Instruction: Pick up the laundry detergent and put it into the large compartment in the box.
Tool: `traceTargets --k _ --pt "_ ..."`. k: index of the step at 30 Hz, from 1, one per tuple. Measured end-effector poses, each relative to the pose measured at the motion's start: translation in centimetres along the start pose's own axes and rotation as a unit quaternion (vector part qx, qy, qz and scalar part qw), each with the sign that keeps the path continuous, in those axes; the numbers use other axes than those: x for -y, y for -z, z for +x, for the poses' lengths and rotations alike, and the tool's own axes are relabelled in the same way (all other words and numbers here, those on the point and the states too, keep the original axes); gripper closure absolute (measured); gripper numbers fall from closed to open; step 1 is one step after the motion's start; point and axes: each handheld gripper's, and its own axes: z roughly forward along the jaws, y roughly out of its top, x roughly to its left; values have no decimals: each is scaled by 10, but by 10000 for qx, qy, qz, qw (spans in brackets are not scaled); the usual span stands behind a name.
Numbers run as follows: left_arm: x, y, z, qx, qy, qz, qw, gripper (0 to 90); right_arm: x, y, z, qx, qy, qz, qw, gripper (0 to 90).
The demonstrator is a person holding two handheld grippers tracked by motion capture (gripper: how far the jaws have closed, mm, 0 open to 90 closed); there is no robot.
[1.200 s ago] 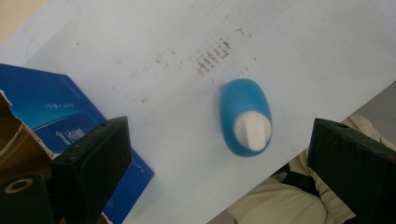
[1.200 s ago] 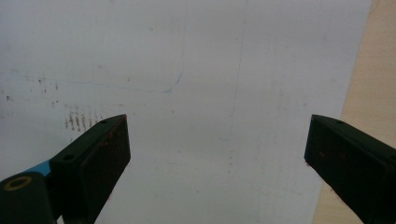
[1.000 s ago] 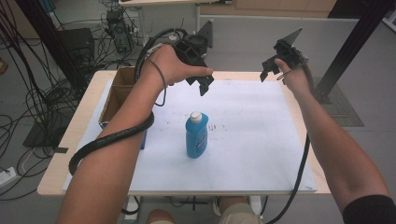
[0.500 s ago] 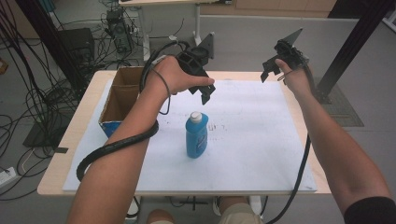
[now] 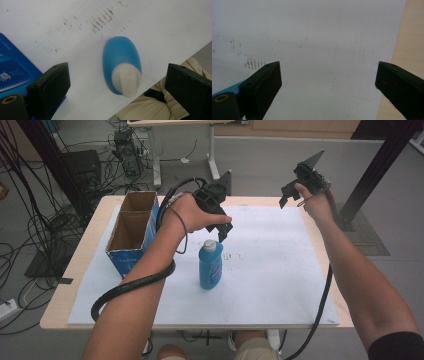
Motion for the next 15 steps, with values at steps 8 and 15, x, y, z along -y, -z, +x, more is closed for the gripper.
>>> traceTargets --k 8,15 --pt "0 -15 -2 17 -8 68 10000 66 1 0 -1 -2 -9 -4 10000 66" --pt "0 -26 -7 -19 -8 107 9999 61 1 0 -1 -4 -6 7 10000 66"
